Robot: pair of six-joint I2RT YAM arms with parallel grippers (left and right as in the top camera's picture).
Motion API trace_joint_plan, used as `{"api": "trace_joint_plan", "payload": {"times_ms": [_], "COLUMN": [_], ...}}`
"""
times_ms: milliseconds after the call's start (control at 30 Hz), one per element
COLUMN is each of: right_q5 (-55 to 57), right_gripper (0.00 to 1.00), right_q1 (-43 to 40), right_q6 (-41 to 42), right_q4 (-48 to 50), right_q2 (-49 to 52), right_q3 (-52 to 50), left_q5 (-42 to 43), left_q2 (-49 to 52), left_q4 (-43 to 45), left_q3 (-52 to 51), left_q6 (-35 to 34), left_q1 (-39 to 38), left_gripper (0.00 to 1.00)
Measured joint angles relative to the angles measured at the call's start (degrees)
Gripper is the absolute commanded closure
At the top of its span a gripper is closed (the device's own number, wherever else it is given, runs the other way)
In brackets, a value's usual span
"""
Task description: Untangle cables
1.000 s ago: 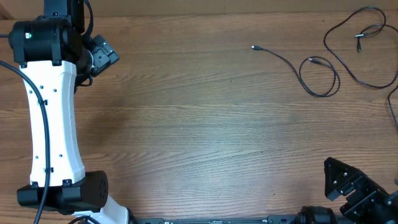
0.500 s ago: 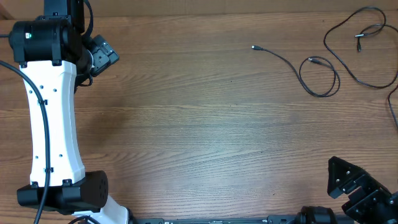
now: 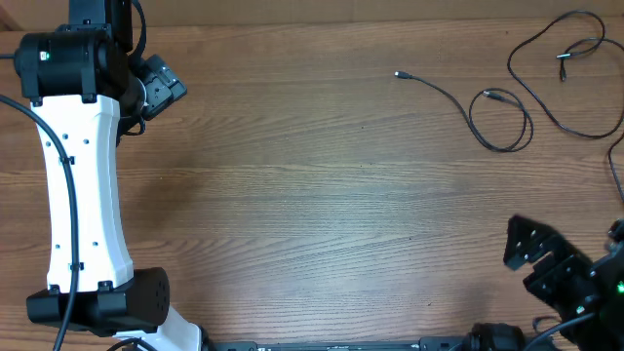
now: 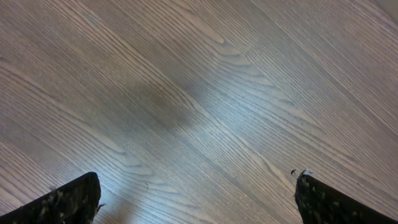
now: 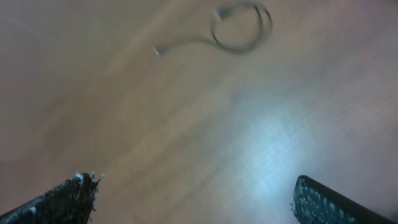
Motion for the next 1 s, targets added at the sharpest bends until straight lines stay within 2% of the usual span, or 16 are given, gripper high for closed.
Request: {"api": "trace_joint_plan", "payload": {"times_ms": [167,567,1000], "right_q5": [1.14,3.69,5.46], "right_gripper": [0.00,0.00,0.00], "right_q1": [0.00,0.00,0.00], "right_q6": [0.00,0.00,-0.02], "right_q4": [10.32,12.85,20.70], "right_q2": [-3.78,-15.54,-20.15], "right_q3": [-4.22,-17.03,-17.92], "left_q5": [0.02,0.00,0.00], "left_q2": [0.00,0.00,0.00], "left_q4": [0.00,0.00,0.00], "left_q3": [0.00,0.00,0.00], "left_q6": [0.00,0.02,0.00], "left_q1": [0.00,0.00,0.00], "left_gripper": [0.00,0.00,0.01]}}
